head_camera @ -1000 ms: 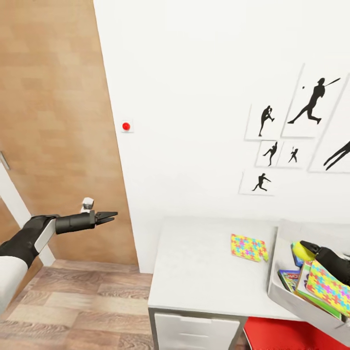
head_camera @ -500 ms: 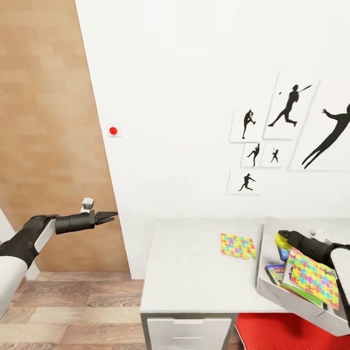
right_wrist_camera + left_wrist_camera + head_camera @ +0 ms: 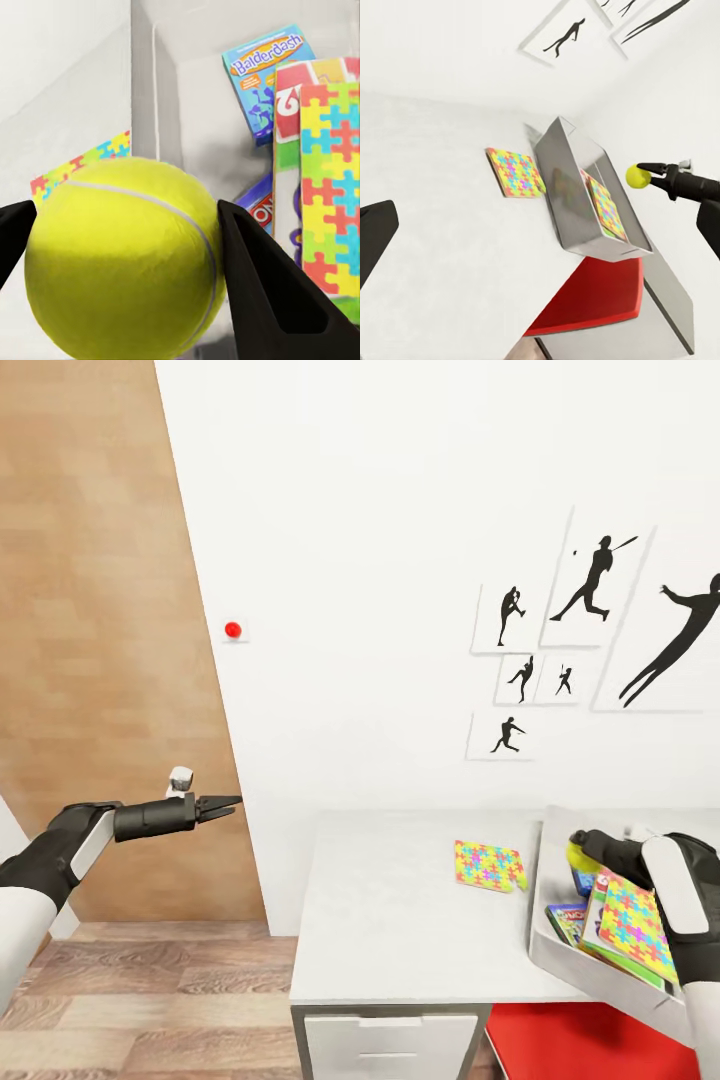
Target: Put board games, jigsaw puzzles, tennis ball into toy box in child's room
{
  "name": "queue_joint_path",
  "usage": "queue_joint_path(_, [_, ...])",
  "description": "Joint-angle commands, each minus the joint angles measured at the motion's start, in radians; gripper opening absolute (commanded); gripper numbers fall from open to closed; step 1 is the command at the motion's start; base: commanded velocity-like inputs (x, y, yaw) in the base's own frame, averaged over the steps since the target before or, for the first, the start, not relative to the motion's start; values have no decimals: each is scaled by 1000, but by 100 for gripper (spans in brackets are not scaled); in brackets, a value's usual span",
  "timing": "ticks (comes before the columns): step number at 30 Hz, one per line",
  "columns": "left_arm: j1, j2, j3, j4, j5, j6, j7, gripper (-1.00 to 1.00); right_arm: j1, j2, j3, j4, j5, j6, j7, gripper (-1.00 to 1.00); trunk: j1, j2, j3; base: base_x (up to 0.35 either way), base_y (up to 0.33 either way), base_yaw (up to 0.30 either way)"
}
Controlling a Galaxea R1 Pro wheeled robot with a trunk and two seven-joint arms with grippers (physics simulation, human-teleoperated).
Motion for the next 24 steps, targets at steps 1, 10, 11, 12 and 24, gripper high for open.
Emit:
queue_joint_path(1, [-1, 1, -5, 0, 7, 9, 0, 100, -13, 2, 0, 17, 8, -1, -15, -100, 1, -3, -3, 0, 0, 0])
queue_joint_path(10, [-1, 1, -5, 0, 7, 9, 0, 100, -56, 14, 27, 145, 84, -14, -21, -100, 1, -3, -6, 0, 0, 12])
queue_joint_path(11, [-1, 1, -5, 0, 7, 9, 0, 100, -61, 14, 44, 160, 85, -19, -21, -100, 1, -3, -7, 0, 0, 61])
queue_joint_path(12, [-1, 1, -5, 0, 7, 9, 0, 100, -66, 13, 63, 172, 86, -29, -21, -100, 1, -3, -8, 0, 0, 66])
queue_joint_path(24, [-1, 1, -6, 0, 7, 9, 0, 100, -97, 12, 124, 219, 85, -76, -20, -100, 1, -3, -21, 0, 0, 73])
